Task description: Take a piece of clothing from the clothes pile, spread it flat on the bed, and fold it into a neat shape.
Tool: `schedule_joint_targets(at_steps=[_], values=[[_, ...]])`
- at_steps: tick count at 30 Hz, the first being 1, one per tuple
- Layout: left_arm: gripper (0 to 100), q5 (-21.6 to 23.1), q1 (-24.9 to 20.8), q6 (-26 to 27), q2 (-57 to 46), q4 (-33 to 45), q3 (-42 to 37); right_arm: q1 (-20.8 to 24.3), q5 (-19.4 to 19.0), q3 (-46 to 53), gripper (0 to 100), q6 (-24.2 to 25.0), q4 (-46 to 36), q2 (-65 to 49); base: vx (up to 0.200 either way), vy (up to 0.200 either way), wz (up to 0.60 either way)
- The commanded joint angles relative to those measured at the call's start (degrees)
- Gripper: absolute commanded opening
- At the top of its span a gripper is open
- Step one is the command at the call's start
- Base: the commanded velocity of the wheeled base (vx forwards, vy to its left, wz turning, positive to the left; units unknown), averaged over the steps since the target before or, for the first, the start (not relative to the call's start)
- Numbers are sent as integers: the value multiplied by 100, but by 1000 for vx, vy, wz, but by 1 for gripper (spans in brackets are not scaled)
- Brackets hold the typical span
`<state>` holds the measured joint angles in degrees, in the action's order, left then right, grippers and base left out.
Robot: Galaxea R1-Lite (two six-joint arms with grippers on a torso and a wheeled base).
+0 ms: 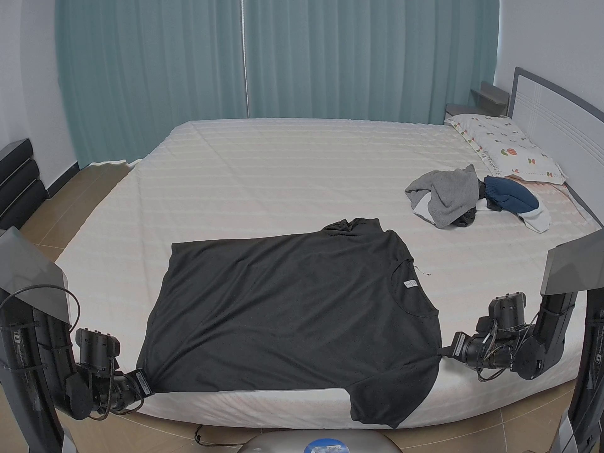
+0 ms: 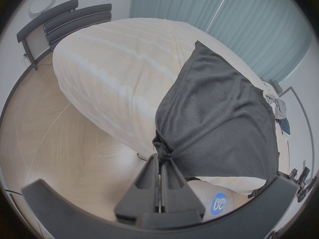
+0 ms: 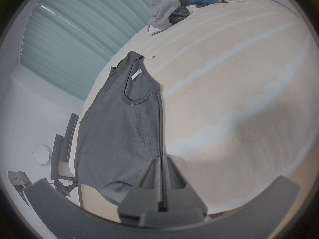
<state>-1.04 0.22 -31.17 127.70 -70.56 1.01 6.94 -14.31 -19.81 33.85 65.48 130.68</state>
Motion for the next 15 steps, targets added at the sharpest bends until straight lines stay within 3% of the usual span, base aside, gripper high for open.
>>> schedule_joint_targets(at_steps=[1,7,15], values=[[0,-11,4,-3,10,7,-84,-131,-1,100,0,-10,18,-69,0,0,0],[0,-11,4,50,18,25,-84,-201,-10,373,0,-81,9,-333,0,0,0],[0,-11,4,76,-17,95,-84,-237,-1,680,0,-529,44,-438,0,0,0]])
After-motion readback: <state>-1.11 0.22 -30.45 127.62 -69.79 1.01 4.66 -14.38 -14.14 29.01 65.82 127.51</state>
